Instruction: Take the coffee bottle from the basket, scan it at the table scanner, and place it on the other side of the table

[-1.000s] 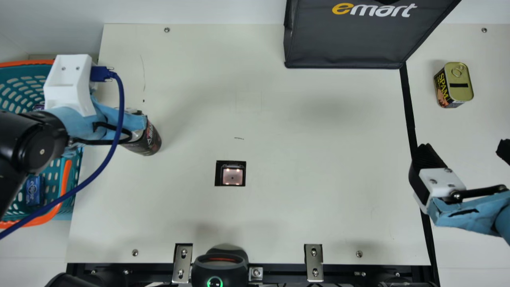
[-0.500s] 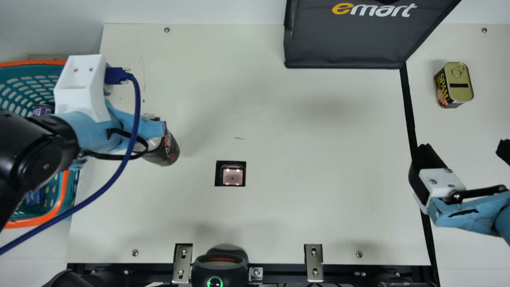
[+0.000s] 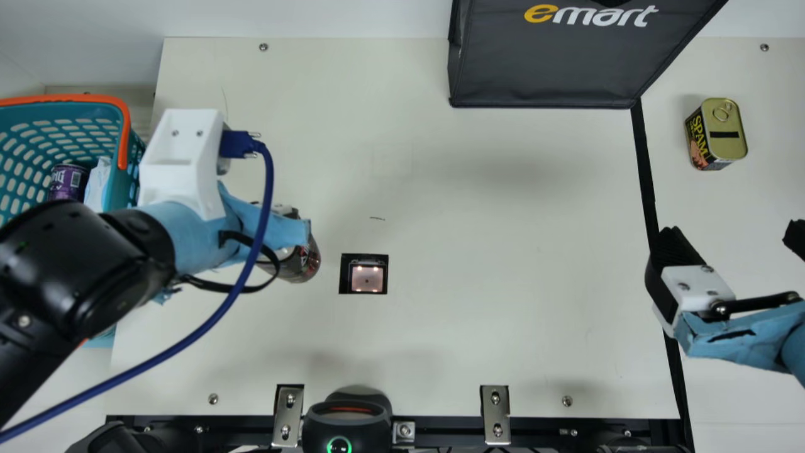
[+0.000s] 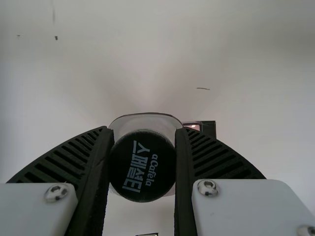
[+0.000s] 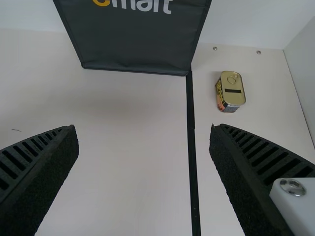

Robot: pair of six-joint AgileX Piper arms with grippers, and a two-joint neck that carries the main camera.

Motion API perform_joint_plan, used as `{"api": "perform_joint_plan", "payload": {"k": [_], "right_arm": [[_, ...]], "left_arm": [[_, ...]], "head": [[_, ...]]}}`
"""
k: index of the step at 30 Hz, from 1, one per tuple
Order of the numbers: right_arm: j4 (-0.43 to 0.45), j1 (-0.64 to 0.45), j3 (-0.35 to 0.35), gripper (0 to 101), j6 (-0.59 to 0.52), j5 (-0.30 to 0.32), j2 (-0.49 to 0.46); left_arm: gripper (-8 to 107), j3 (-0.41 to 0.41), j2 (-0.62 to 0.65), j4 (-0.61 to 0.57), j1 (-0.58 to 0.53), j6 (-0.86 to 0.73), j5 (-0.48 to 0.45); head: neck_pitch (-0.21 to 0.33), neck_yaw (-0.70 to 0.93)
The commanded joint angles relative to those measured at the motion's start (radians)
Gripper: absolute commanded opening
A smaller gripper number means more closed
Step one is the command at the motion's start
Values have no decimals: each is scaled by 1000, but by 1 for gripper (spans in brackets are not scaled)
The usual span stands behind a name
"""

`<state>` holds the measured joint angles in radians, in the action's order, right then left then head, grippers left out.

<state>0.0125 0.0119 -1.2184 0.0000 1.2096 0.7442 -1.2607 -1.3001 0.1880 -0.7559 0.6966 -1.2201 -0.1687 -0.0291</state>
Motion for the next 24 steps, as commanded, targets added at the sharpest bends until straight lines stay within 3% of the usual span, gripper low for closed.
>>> {"api": "perform_joint_plan", "payload": {"k": [1,24], "right_arm": [[0,0,0,95,0,0,0],[0,0,0,95,0,0,0]], "left_arm": [[-8,5,-1,5,-29,17,0],[-8,90,73,58,-301,226,0]], "head": [[30,2],[30,2]]}}
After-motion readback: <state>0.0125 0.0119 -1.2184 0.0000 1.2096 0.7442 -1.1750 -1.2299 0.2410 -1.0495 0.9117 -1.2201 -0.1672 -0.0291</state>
